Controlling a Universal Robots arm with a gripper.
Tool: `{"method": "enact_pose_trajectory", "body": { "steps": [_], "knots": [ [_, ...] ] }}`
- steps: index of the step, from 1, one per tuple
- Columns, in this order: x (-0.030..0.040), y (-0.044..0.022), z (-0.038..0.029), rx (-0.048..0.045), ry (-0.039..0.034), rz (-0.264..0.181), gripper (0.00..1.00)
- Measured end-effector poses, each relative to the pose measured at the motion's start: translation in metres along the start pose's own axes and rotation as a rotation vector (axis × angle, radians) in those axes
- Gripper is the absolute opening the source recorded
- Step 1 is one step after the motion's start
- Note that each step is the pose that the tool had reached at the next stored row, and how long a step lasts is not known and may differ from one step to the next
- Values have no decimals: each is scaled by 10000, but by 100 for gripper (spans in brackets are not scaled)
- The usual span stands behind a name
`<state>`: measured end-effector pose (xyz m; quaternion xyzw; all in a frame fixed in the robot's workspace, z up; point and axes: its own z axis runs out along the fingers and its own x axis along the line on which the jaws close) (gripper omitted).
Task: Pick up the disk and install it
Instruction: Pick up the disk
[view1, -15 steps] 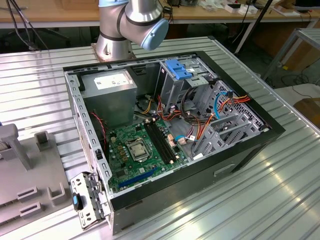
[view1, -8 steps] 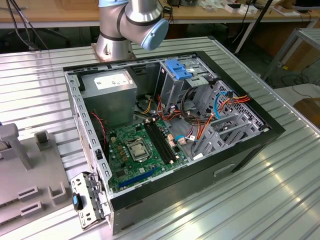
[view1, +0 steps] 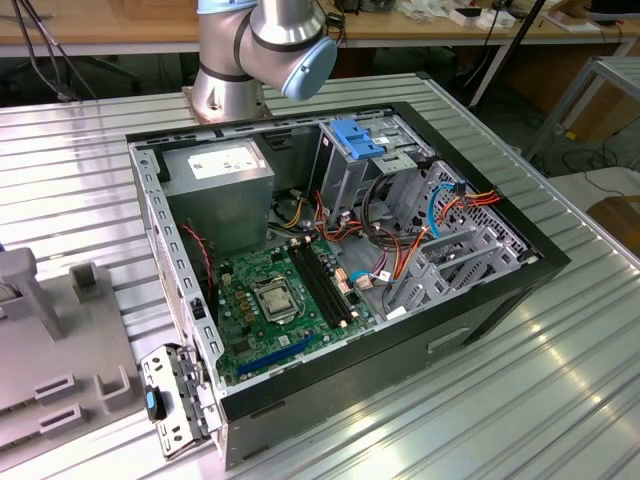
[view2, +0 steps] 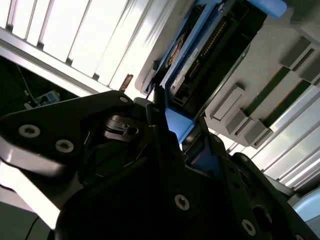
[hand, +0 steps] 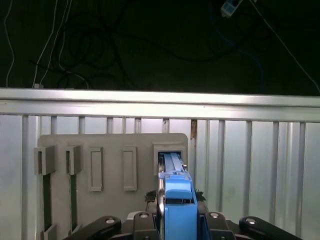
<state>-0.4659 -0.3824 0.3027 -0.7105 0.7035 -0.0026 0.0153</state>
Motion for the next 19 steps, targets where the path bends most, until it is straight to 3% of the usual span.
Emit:
{"method": "enact_pose_trajectory", "body": {
  "steps": [3, 19],
  "knots": [
    [0, 0, 0, 4, 6, 211, 37],
    [0, 0, 1, 2, 2, 51, 37]
  ]
}}
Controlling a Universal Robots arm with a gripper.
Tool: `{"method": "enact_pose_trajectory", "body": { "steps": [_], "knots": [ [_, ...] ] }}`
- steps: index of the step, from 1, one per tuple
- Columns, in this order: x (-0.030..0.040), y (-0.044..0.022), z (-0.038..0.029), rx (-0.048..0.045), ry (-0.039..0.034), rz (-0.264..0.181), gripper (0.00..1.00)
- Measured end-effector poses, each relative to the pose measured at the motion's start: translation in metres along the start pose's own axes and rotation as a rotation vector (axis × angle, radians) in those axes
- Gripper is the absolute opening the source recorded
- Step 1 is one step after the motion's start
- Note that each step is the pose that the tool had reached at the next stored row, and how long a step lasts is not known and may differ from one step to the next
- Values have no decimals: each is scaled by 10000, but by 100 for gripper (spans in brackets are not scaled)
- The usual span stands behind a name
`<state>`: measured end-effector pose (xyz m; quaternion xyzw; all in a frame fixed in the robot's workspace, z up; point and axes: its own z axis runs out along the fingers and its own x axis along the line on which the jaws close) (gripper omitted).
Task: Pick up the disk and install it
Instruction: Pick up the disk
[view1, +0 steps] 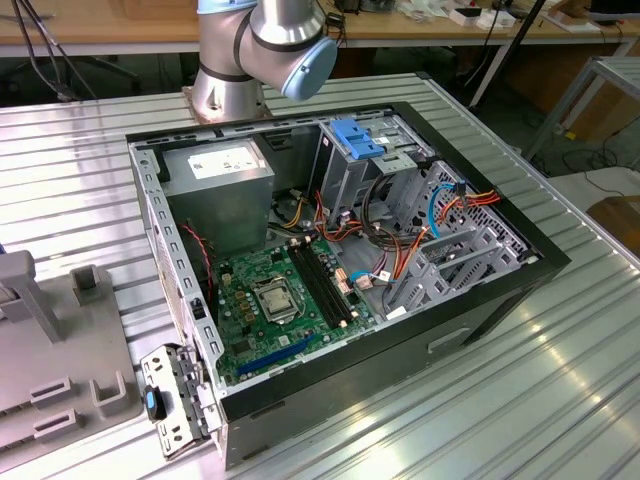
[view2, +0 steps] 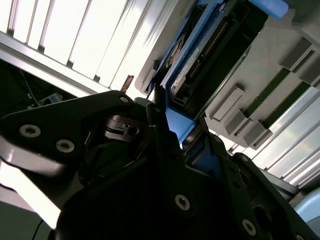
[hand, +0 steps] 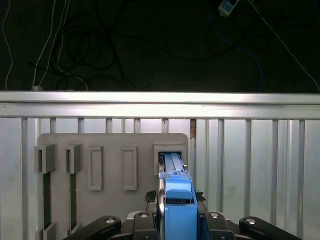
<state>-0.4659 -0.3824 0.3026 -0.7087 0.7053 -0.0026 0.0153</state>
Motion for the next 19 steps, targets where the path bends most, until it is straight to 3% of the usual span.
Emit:
{"method": "enact_pose_trajectory", "body": {
  "steps": [19],
  "knots": [
    [-1, -1, -51, 0, 0, -2, 37]
  ]
}}
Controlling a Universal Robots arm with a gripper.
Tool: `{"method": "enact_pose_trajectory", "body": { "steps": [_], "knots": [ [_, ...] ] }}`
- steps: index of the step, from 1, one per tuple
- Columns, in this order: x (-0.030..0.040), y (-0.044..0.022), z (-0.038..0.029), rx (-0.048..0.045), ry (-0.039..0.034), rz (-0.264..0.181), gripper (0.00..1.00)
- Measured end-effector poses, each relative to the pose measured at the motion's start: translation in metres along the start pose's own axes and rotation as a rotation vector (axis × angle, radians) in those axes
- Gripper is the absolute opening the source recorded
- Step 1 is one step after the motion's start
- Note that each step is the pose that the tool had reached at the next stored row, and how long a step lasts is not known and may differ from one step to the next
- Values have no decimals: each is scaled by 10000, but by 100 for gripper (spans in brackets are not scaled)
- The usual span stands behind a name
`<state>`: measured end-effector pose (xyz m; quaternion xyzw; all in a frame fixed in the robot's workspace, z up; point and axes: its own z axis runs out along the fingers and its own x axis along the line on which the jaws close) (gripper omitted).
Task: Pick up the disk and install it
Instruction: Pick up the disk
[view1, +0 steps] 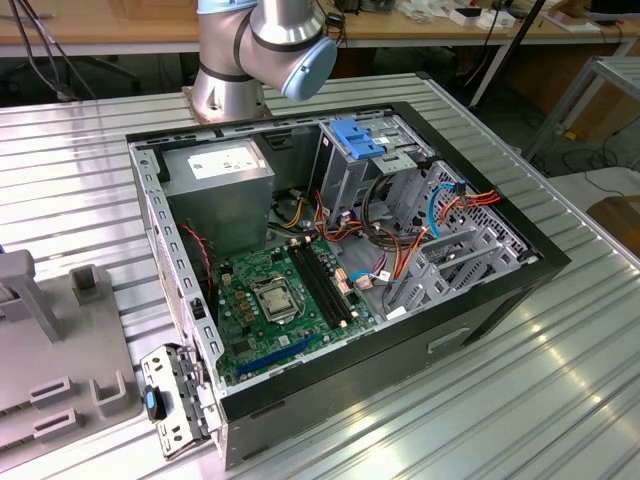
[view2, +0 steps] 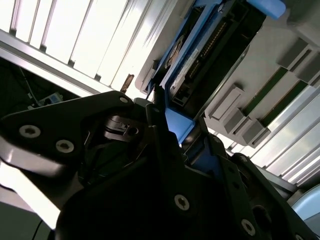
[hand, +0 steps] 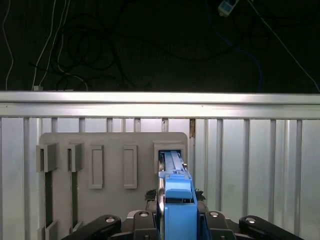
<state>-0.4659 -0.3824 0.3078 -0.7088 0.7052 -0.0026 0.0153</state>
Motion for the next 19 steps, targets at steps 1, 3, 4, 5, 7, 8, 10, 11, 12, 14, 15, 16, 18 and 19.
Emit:
{"method": "enact_pose_trajectory", "body": {
  "steps": [1, 3, 4, 5, 7, 8, 10, 11, 12, 14, 15, 16, 18, 19],
  "knots": [
    [0, 0, -1, 0, 0, 0, 37],
    [0, 0, -2, 0, 0, 0, 37],
    [0, 0, -2, 0, 0, 0, 37],
    [0, 0, -2, 0, 0, 0, 37],
    [0, 0, -2, 0, 0, 0, 37],
    [0, 0, -3, 0, 0, 0, 37],
    [0, 0, -3, 1, 0, 0, 37],
    [0, 0, -3, 0, 0, 0, 37],
    [0, 0, -3, 0, 0, 0, 37],
    [0, 0, -4, 0, 0, 0, 37],
    [0, -1, -18, -2, 1, 0, 37],
    [-1, -2, -66, 2, -1, 0, 37],
    [-1, -2, -85, 1, -1, 0, 37],
    [-1, -2, -89, 1, 0, 0, 37]
  ]
}}
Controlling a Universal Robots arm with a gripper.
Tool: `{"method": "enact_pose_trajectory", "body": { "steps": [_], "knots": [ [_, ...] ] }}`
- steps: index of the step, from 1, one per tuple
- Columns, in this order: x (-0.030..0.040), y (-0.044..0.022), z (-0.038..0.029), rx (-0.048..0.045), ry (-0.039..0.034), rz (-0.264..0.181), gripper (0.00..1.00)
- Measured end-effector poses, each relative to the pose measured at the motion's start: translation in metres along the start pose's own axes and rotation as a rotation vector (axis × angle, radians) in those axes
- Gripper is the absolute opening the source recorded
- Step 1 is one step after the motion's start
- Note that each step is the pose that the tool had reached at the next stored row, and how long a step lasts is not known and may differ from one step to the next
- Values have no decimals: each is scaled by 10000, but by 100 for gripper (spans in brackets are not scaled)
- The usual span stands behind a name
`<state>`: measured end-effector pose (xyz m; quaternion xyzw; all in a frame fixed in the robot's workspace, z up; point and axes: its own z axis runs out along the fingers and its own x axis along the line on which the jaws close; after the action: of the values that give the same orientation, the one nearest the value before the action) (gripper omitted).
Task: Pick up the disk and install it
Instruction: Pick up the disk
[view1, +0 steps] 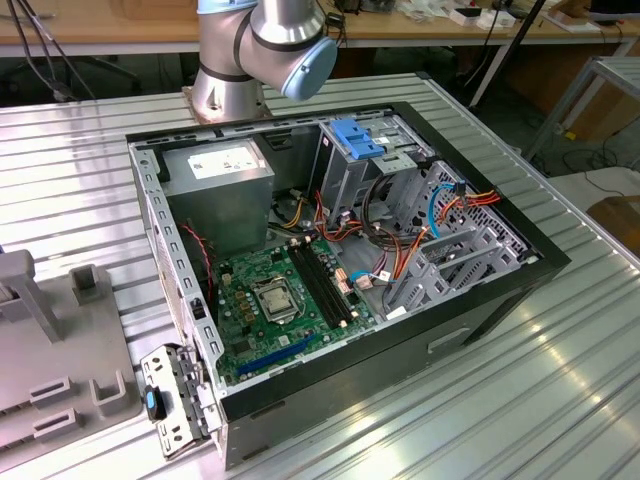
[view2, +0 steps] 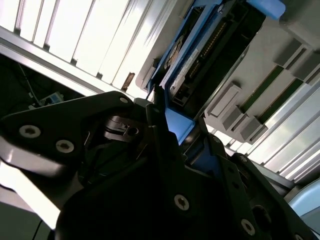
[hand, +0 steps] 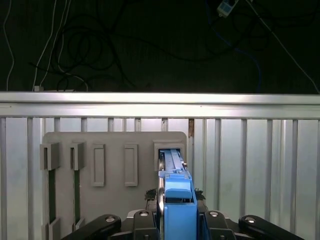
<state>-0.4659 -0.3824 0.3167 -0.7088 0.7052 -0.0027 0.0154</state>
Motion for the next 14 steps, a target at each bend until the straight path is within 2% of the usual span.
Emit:
{"method": "enact_pose_trajectory", "body": {
  "steps": [10, 14],
  "knots": [
    [0, 0, -10, 0, -2, 0, 37],
    [-1, -1, -41, -3, -2, 0, 37]
  ]
}}
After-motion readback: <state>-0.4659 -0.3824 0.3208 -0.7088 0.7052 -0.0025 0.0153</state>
